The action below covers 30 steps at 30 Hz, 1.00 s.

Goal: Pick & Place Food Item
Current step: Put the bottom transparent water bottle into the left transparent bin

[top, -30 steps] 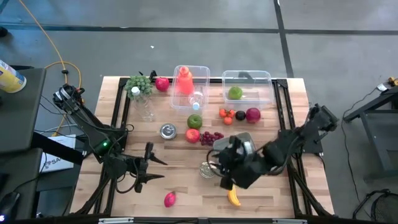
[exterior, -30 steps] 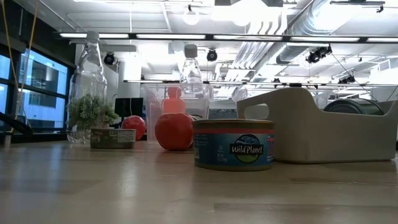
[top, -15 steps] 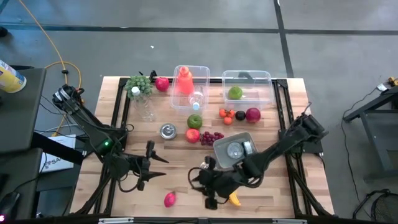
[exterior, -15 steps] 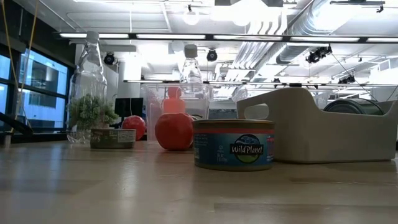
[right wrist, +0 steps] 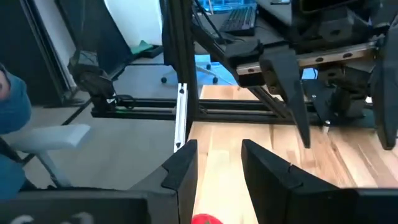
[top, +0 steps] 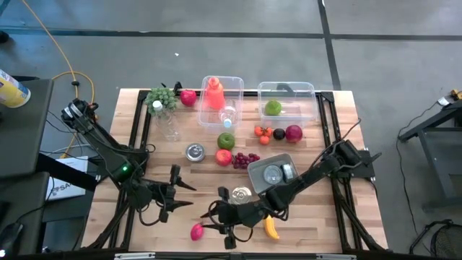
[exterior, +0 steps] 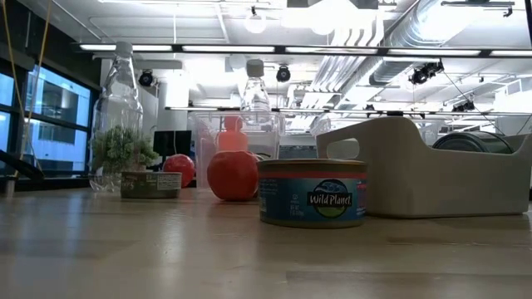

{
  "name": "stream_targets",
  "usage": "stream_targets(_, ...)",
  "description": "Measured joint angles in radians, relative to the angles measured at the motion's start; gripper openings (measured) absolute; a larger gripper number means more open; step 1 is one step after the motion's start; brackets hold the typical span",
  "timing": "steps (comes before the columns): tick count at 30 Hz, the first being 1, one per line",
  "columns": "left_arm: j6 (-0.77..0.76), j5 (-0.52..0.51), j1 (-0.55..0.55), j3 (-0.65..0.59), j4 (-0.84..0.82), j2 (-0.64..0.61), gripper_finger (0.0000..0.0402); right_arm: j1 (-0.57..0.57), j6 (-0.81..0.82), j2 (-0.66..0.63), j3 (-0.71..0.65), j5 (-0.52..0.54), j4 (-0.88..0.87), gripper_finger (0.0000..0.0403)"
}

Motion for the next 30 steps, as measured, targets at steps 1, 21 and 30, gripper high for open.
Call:
stream_targets(1, -0.022, 0.000, 0.001, 0.000, 0.008, 0.000, 0.0208, -0.002, -0.019, 0.000, 0.000, -0.003, 0.007, 0.0113)
stream_targets(21, 0.292, 0.284, 0.491, 0.000, 0.224, 0.031, 0.0207, 0.151, 0.184, -0.041, 0.001, 1.000, -0.828, 0.0113)
stream_targets(30, 0.411, 0.335, 0.768, 0.000, 0.347, 0.133, 0.0207, 0.168, 0.984, -0.042, -0.008, 0.955, -1.482, 0.0113)
